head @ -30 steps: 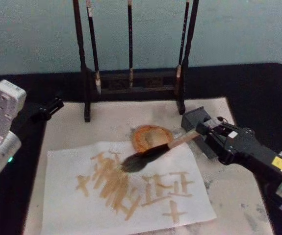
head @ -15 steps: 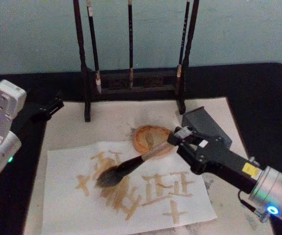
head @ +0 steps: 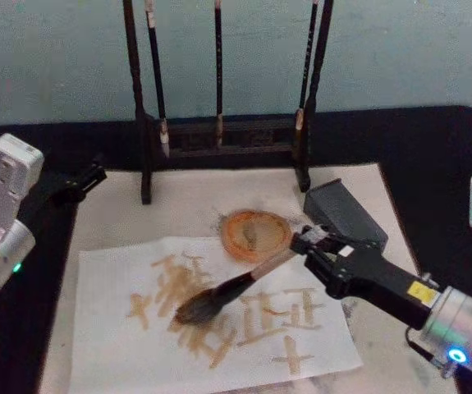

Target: Pick up the brush from the inkstone, write on the paper, then place the brush back to its original position.

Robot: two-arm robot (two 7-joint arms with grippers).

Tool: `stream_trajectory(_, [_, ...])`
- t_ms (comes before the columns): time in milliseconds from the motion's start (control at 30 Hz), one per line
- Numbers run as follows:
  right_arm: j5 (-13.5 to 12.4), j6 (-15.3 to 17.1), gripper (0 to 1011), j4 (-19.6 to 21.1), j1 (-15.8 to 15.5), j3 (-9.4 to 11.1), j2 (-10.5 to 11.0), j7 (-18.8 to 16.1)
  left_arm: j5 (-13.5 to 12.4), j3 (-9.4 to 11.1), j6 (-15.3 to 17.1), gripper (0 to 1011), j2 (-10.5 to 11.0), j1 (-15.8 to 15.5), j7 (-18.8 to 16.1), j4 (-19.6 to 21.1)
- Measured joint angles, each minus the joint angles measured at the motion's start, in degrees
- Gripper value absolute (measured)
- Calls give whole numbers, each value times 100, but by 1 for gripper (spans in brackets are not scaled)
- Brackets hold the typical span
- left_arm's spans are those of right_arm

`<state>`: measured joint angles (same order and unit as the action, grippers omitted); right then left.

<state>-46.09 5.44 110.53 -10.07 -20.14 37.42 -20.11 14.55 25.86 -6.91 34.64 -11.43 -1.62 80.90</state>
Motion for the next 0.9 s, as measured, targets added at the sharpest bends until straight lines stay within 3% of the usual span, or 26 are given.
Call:
stream_trajectory(433, [-268,-229,172,-28,-406,537,139,30,0,0,0,1000,0,0,0,0])
stream_trajectory(700, [-539,-435,172,40,-735,1021,214,-17,0,0,0,1002,0,0,0,0])
stream_trajectory(900, [-632,-524,172,207,-874,1177,259,-117,0,0,0,1002,0,0,0,0])
